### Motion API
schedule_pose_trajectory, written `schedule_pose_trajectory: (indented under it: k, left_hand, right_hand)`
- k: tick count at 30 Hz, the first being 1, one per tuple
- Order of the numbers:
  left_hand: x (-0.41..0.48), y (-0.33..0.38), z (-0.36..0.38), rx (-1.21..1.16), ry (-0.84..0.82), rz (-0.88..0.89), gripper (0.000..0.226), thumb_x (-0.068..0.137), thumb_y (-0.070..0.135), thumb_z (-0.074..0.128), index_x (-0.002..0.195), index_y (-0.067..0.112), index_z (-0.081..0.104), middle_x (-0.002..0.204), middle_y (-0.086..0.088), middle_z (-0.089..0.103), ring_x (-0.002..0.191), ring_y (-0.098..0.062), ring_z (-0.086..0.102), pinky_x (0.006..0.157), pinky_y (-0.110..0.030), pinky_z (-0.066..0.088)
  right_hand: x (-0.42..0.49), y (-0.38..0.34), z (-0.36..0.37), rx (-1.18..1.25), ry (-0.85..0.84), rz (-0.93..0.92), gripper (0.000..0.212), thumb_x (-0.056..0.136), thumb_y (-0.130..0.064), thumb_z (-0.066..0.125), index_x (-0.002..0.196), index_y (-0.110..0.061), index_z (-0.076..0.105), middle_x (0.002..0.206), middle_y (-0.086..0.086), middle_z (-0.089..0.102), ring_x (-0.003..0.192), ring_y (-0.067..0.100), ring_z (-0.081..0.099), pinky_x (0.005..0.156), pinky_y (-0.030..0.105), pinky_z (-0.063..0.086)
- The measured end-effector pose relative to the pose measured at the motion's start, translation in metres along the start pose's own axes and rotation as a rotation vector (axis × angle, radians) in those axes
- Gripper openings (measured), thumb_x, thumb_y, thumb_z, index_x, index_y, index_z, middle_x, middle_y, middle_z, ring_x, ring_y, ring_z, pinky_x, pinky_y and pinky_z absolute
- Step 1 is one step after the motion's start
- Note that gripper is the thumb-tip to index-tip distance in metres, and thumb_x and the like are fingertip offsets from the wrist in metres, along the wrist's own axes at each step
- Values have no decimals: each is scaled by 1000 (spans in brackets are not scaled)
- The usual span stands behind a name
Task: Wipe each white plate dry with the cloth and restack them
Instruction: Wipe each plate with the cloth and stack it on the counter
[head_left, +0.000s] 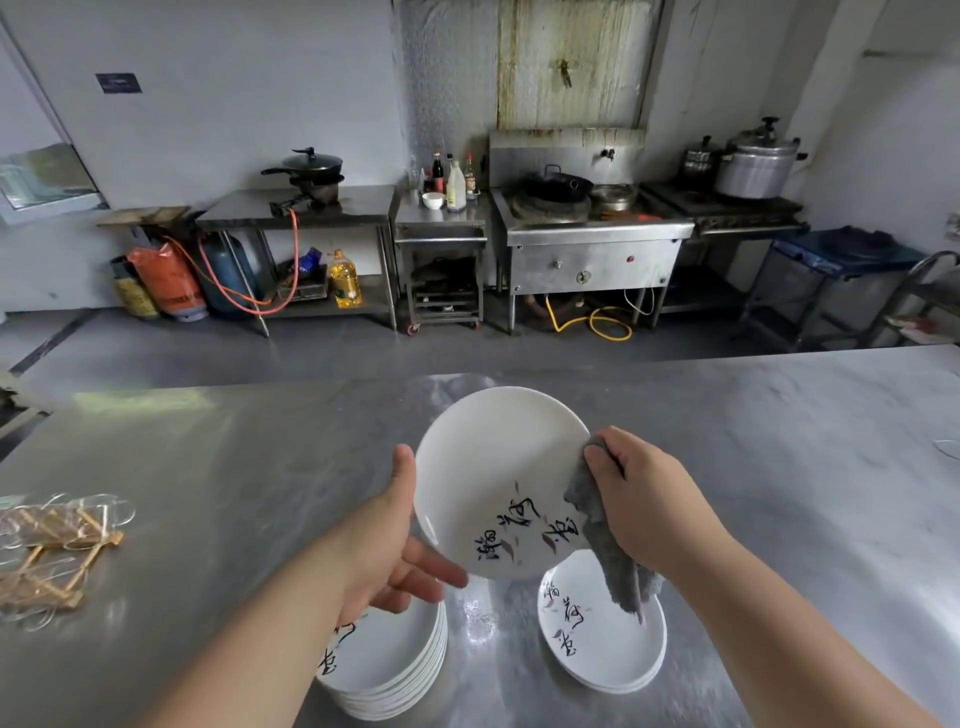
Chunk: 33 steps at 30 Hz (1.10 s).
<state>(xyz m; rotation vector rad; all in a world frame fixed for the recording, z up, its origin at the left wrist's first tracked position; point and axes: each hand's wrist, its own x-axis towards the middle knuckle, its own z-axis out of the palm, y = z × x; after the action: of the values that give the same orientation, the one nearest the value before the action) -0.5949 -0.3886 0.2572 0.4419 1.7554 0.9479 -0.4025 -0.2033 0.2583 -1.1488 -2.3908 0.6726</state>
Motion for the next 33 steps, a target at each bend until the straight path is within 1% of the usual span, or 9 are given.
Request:
schedule_pose_trajectory:
  k: [4, 6, 8, 10, 14, 19, 22, 28, 33]
  left_hand:
    - [3, 6, 10, -531, -98, 56, 114, 78, 93, 19, 133, 4, 64, 112, -29, 74, 94, -39, 77, 79, -43, 61]
    - [2, 12, 12, -850, -106, 127, 79, 100, 68, 39, 132, 0, 64, 119, -26, 69, 100, -40, 76, 89, -47, 62]
    - [1, 16, 10, -1014, -90, 233, 39, 94, 31, 60, 126, 9, 63, 110, -19, 73, 90, -32, 79, 77, -40, 67]
    - [4, 16, 8, -1011, -44, 340, 46, 81, 14, 64, 127, 18, 62, 103, -8, 79, 82, -21, 79, 63, -32, 65]
    - [-1, 14, 11, -887, -70, 472, 51, 88, 11, 62, 139, 7, 64, 128, -17, 74, 109, -26, 76, 81, -36, 64]
    - [-3, 13, 22, -879, -186, 558, 38, 95, 10, 62, 133, 11, 70, 132, -21, 71, 114, -29, 74, 85, -36, 63]
    - [-6, 12, 24, -854, -221, 579, 41, 97, 14, 60, 137, 14, 68, 140, -22, 67, 128, -33, 67, 96, -41, 61]
    - [-14, 16, 19, -857, -273, 655, 46, 94, 15, 64, 139, 18, 68, 143, -18, 66, 129, -33, 66, 95, -42, 60]
    - [-9, 13, 24, -902, -250, 630, 41, 94, 14, 64, 134, 16, 71, 141, -21, 66, 129, -33, 66, 96, -42, 60]
  right_hand:
    - [-9, 0, -1, 307, 72, -80, 23, 106, -39, 42, 100, -37, 64, 76, -12, 70, 59, 11, 62, 51, 24, 50]
    - [-15, -3, -2, 592, -6, -121, 30, 112, -30, 40, 113, -36, 69, 78, -3, 77, 58, 16, 64, 55, 23, 52]
    - [-18, -7, -3, 730, -50, -120, 32, 113, -23, 42, 116, -30, 73, 83, 2, 80, 64, 18, 67, 59, 19, 54]
    - [-19, -11, -4, 750, -30, -65, 32, 111, -23, 47, 113, -33, 77, 97, -2, 81, 85, 15, 74, 74, 18, 57]
    - [-25, -22, -1, 700, 87, -6, 30, 108, -27, 50, 114, -40, 77, 104, -3, 78, 85, 13, 74, 77, 31, 59]
    - [-55, -50, 20, 231, 126, -529, 41, 110, -38, 43, 146, -27, 58, 155, -17, 49, 151, 12, 39, 125, 32, 29]
    - [-54, -56, 28, -182, 14, -740, 76, 107, -63, 21, 163, -12, 28, 172, 2, 18, 161, 24, 10, 129, 47, 15]
    - [-12, -47, -5, -320, -44, -610, 97, 93, -81, 1, 166, -17, 6, 174, 0, -10, 160, 29, -17, 129, 57, 4]
    - [-49, -45, 19, -215, -106, -748, 98, 97, -78, 12, 165, -8, 14, 175, 8, 1, 161, 36, -6, 126, 63, 18]
